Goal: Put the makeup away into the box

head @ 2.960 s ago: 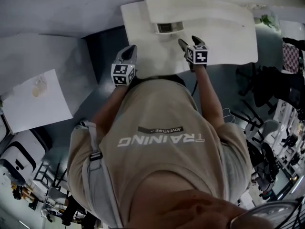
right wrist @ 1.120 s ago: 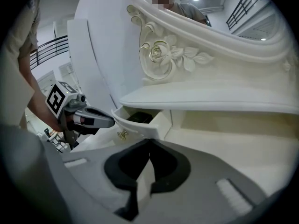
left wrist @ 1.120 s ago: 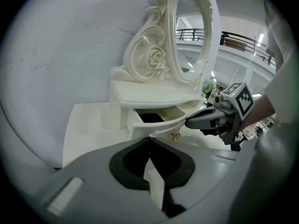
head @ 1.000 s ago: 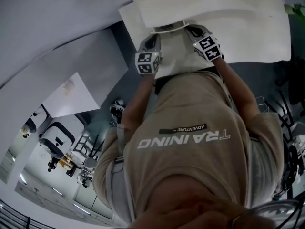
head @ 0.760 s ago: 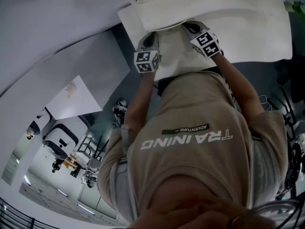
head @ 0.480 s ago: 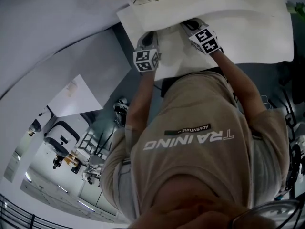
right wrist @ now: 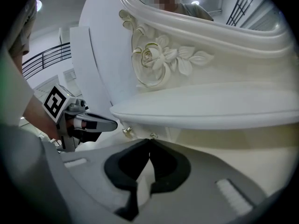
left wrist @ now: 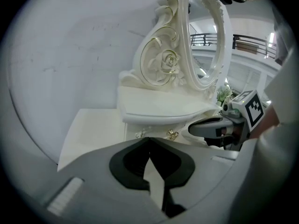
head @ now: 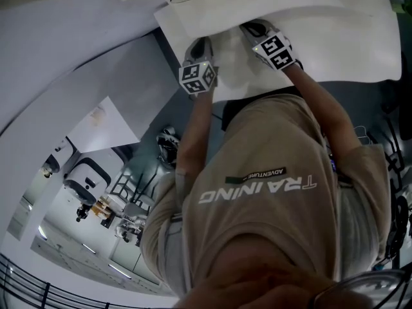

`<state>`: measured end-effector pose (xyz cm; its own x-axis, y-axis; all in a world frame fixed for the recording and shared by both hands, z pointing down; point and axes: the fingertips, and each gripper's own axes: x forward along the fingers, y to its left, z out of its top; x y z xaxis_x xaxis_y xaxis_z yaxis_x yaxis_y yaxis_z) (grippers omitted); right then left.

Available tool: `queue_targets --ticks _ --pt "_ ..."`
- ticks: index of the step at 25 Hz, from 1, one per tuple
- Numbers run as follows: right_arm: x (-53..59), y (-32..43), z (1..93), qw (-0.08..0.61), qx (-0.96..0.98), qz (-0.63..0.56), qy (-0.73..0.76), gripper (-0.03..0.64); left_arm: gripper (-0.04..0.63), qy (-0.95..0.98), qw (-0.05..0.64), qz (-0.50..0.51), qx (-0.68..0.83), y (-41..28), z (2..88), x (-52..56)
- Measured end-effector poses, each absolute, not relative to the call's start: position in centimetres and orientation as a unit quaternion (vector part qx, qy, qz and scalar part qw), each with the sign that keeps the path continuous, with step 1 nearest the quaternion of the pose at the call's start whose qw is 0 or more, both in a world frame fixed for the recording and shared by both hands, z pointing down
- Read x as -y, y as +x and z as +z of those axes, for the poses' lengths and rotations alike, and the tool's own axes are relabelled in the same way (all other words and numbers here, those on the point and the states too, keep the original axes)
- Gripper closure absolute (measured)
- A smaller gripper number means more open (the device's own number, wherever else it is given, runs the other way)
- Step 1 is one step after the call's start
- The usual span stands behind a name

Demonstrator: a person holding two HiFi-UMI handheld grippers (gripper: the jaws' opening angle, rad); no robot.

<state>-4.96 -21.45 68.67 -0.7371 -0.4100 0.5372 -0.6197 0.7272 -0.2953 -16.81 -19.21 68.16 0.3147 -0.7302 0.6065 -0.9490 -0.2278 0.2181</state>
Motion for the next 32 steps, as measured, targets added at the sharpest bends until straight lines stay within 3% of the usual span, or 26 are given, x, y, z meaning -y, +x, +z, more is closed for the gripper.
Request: queue_targets --ticks 12,20,28,32 --pt "10.6 -2.7 67.7 0.253 0.904 0.201 0.281 0.612 0.589 0.789 0.286 0.17 0.517 -15.3 66.0 11.0" --pt "0.9 -3.2 61.8 0.23 0.9 0.173 0.329 0.612 0.589 0.844 0.207 0.159 0.469 -16.3 60.7 1.7" --pt "-0.4 -4.5 54.0 0.208 0.905 0.042 0.369 0.612 0.589 0.872 0.166 0.068 0.455 -18.0 53.5 -0.5" --pt "-0.4 -4.2 49.4 0.173 0.901 0.033 0.397 0.612 0.589 0.883 0.134 0.047 0.448 -19.1 50.4 -0.6"
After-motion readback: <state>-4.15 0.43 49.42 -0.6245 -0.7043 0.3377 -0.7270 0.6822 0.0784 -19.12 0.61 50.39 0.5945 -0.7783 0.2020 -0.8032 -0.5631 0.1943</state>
